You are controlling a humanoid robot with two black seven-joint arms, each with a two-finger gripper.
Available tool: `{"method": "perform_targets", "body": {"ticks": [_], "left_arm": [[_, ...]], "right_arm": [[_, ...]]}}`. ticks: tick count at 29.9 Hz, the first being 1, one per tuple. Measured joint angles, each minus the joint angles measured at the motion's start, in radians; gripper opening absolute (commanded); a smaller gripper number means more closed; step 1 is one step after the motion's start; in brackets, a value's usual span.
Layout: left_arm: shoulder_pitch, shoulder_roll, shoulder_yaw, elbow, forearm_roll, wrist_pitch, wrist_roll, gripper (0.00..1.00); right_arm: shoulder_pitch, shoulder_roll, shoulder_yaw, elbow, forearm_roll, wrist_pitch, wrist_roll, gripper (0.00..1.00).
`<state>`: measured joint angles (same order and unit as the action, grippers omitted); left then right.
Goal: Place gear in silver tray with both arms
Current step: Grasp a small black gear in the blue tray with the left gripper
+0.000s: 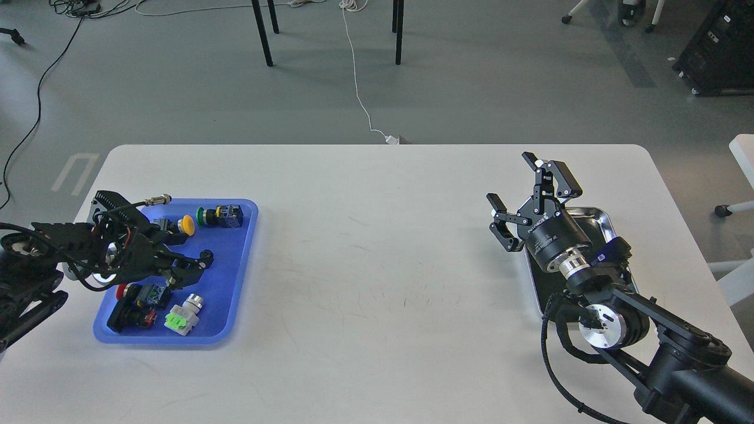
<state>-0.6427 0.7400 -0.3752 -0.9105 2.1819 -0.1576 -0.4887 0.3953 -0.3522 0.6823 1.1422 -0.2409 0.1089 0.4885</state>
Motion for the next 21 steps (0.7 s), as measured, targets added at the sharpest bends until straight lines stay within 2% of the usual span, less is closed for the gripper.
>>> {"method": "perform_targets", "body": {"ticks": [8,12,15,17,20,21], "left_arm": [[0.001,-0.026,0.001,0.021,0.000,0.002,0.000,0.62],[0.001,-0.031,0.002,0.027,0.000,0.003,0.000,0.46],[0.002,-0.033,0.002,0.036,-0.001,0.004,0.000,0.31],[0.003,-0.033,0.005,0.040,-0.001,0.004,0.000,0.27],[0.001,-0.033,0.018,0.043,-0.001,0.004,-0.001,0.15],[0.001,-0.033,0.020,0.044,-0.001,0.004,-0.001,0.15]], "right_arm": [[0.001,-0.002,-0.003,-0.001,0.000,0.000,0.000,0.99],[-0.001,-0.002,-0.003,-0.001,0.000,0.000,0.000,0.99],[-0.001,-0.002,-0.003,0.000,0.000,0.000,0.000,0.99],[-0.001,-0.002,-0.003,0.000,0.000,0.000,0.000,0.99],[-0.001,-0.002,-0.003,0.001,0.000,0.000,0.000,0.99],[-0.001,-0.002,-0.003,0.001,0.000,0.000,0.000,0.99]]}}
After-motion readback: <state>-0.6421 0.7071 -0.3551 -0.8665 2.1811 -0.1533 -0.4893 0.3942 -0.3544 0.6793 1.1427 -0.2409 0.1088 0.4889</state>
